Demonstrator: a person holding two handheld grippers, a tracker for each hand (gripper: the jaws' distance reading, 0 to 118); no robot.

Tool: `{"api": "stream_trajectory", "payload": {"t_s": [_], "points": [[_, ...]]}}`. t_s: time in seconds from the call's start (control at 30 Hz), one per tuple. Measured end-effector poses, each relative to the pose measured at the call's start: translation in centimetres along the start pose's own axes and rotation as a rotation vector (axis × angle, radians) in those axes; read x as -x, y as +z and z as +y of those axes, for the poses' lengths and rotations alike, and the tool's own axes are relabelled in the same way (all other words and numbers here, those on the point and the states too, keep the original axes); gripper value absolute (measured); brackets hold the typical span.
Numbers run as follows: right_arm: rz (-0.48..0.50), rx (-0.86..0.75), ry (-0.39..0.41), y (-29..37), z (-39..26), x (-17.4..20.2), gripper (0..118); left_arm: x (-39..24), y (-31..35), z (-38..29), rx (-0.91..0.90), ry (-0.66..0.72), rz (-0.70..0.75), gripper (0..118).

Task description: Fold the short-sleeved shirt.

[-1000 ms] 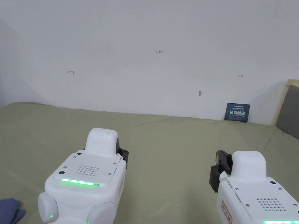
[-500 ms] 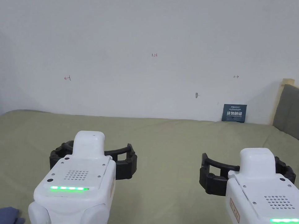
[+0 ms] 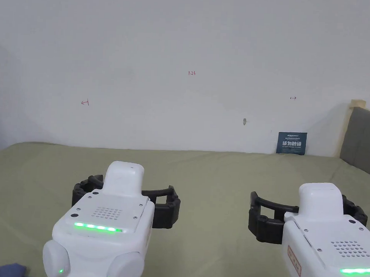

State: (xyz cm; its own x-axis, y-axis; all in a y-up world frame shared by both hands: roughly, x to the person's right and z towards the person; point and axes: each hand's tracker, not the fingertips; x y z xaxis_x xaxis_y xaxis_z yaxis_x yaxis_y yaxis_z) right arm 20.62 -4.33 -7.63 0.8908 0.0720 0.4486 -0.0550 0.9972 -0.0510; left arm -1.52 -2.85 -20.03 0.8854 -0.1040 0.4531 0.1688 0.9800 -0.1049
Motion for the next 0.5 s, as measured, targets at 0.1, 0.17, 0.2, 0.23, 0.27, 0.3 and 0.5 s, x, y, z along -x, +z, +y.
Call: {"api": "stream_trajectory", "payload": {"t_s": [0.1,0.17,0.2,0.23,0.27,0.3,0.5], "points": [[0.0,0.005,0.0,0.1,0.2,0.2,118,0.5,-0.1,0.6,0.049,0.078,-0.073,118],[0.002,0.008,-0.006,0.0,0.2,0.1,118,0.7,0.0,0.8,0.042,0.083,-0.058,118],[0.001,0.01,-0.008,0.0,0.2,0.0,118,0.7,0.0,0.8,0.037,0.082,-0.048,118],[0.0,0.012,-0.008,0.0,0.2,0.0,118,0.7,0.0,0.8,0.035,0.071,-0.033,118],[0.001,0.015,-0.007,0.0,0.3,-0.1,118,0.7,-0.1,0.8,0.031,0.061,-0.028,118],[0.0,0.017,-0.005,-0.1,0.3,-0.1,118,0.6,-0.1,0.9,0.034,0.057,-0.027,118],[0.007,0.018,-0.021,-0.2,0.4,-0.3,118,1.5,-0.3,0.8,0.049,0.104,-0.063,118]]}}
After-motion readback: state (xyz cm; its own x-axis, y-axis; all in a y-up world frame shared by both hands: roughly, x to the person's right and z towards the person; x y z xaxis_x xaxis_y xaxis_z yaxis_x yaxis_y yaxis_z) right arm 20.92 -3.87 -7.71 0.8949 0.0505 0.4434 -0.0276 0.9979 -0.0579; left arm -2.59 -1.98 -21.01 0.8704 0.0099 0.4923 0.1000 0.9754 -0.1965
